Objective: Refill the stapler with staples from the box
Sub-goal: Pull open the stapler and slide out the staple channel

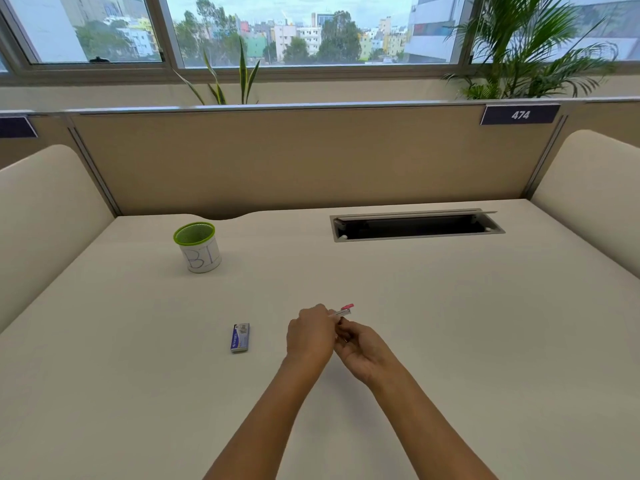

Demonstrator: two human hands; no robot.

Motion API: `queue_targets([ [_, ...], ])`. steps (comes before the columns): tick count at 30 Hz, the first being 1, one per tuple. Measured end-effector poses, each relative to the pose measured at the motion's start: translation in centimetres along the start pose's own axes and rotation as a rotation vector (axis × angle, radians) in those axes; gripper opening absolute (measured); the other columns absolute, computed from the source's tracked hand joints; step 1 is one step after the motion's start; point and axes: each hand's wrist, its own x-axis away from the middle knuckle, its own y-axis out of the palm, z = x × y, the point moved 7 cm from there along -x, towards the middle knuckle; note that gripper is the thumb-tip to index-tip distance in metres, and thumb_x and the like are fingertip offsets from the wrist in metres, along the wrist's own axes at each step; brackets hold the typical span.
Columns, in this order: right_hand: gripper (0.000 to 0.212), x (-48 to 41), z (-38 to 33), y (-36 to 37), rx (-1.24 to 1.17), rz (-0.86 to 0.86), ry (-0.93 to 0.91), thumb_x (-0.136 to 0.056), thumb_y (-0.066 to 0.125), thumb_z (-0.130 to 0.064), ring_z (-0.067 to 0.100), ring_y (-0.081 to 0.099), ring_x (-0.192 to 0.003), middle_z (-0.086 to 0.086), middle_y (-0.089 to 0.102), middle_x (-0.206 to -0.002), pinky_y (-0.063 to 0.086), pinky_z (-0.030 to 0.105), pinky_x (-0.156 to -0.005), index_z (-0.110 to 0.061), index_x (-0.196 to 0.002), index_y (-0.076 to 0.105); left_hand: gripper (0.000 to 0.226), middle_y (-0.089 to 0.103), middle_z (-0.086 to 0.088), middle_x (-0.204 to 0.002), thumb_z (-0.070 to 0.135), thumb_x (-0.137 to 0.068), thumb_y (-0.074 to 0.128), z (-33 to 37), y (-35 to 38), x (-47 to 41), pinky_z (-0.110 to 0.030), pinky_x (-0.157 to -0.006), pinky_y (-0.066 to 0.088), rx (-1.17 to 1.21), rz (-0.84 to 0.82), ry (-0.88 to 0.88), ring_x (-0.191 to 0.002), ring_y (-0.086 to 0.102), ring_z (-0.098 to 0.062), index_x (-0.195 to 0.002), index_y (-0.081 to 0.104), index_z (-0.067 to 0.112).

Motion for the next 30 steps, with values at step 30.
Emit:
queue_targets([
  [30,0.026,-0.3,-3.5,-0.8,0.605,0.168,-0.411,-0.083,0.067,-0.011,0.024,0.065,-0.083,0.009,0.070,-0.087,0.047,0.042,-0.099,-0.002,-0.108,0.066,0.029,0.072,-0.001,-0.100,0.040,-0.092,0.051,-2.9,4.2,-0.4,-0.019,-0.059,0.043,0.976,-0.549,-0.135,-0.062,0.060,-0.007,-0.105,0.067,0.019],
])
